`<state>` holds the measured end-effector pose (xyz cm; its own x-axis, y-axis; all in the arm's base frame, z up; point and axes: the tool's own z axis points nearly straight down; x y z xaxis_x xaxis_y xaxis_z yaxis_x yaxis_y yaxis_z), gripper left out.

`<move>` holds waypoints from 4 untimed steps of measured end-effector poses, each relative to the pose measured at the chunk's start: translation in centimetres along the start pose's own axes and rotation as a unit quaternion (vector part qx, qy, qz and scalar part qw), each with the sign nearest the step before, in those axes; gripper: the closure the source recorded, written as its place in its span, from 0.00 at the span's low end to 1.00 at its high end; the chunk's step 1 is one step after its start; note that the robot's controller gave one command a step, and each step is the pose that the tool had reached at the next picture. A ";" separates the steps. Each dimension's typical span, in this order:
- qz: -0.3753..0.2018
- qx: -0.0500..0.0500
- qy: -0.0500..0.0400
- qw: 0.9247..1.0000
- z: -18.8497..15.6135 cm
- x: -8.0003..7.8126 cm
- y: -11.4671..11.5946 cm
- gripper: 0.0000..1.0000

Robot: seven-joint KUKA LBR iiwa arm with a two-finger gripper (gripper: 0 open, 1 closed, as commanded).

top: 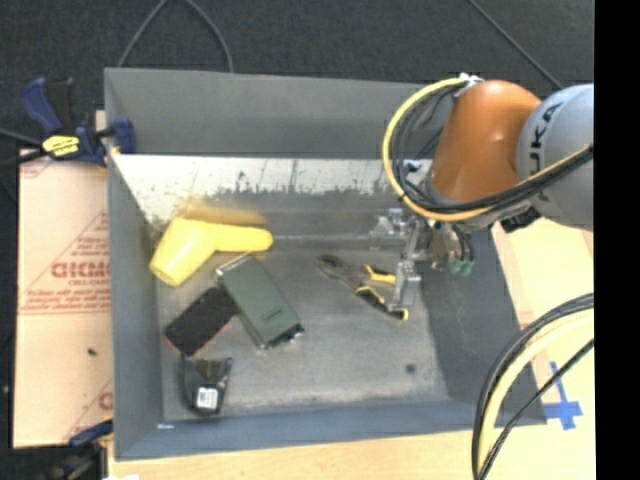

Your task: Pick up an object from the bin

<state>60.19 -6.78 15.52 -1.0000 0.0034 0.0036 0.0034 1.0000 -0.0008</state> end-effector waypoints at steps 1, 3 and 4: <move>-0.001 0.001 -0.004 1.000 -0.4 -0.2 0.0 0.00; 0.125 -0.001 -0.007 0.992 8.4 0.6 -2.2 0.00; 0.102 0.001 -0.008 0.995 8.3 -0.5 -3.2 0.00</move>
Offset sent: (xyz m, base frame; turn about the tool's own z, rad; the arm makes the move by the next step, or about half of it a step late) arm 0.0040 -0.0316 -0.0852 0.1969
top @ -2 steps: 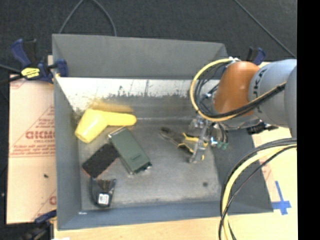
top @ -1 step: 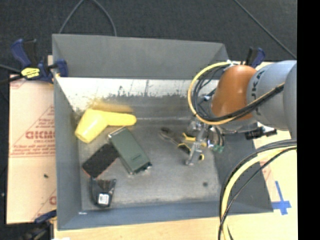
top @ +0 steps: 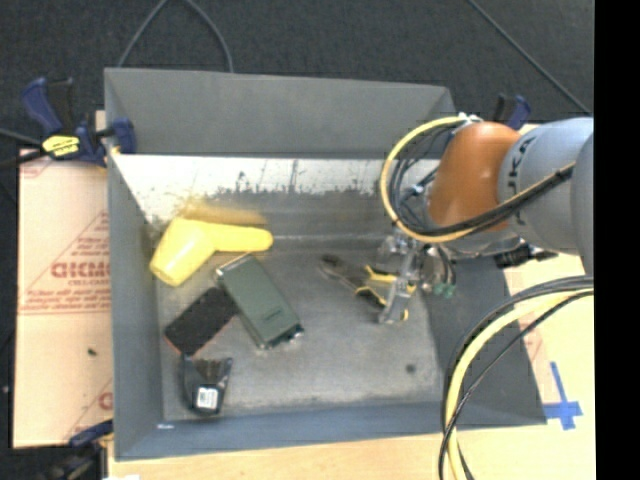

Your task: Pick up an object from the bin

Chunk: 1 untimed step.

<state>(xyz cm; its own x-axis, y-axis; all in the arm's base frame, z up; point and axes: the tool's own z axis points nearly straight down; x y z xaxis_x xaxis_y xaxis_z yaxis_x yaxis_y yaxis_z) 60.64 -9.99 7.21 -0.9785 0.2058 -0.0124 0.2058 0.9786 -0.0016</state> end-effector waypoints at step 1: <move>0.018 -0.001 -0.002 1.000 0.0 0.9 0.6 0.00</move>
Offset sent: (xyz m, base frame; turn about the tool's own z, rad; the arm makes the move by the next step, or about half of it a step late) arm -0.0013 0.0010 0.0000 0.0049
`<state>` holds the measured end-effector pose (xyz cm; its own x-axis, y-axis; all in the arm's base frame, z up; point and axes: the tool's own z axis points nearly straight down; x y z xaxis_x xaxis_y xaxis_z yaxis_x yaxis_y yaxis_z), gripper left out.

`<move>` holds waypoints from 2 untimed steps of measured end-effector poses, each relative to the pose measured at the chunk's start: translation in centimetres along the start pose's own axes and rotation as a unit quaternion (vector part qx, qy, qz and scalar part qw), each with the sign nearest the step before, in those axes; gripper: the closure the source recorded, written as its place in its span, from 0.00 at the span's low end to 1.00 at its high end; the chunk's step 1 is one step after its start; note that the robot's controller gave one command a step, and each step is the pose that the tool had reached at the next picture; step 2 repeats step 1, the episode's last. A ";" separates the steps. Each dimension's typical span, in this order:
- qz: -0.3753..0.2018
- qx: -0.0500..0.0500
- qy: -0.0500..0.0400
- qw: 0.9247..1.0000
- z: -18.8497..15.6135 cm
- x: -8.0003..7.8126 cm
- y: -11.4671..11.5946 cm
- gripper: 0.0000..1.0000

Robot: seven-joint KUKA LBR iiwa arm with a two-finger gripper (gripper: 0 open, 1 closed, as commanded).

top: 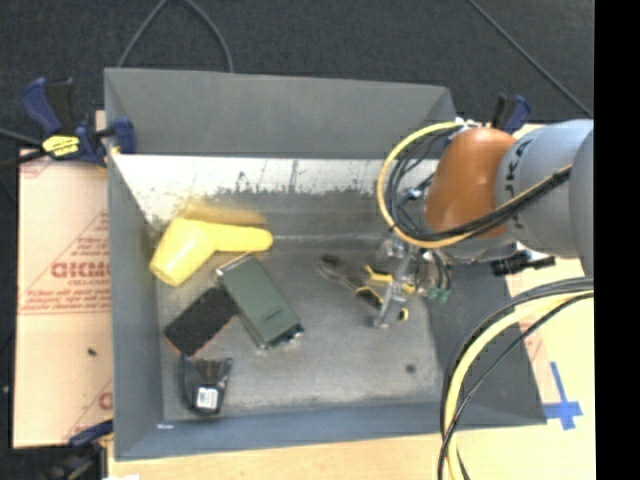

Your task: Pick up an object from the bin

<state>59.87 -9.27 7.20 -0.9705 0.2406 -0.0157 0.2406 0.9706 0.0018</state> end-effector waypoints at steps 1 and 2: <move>-0.016 0.002 -0.001 1.000 -0.1 -0.9 -0.5 1.00; -0.016 0.002 -0.001 1.000 -0.1 -0.9 -0.5 1.00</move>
Offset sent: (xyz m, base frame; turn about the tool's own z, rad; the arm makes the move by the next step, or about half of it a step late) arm 0.0000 0.0000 0.0000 0.0000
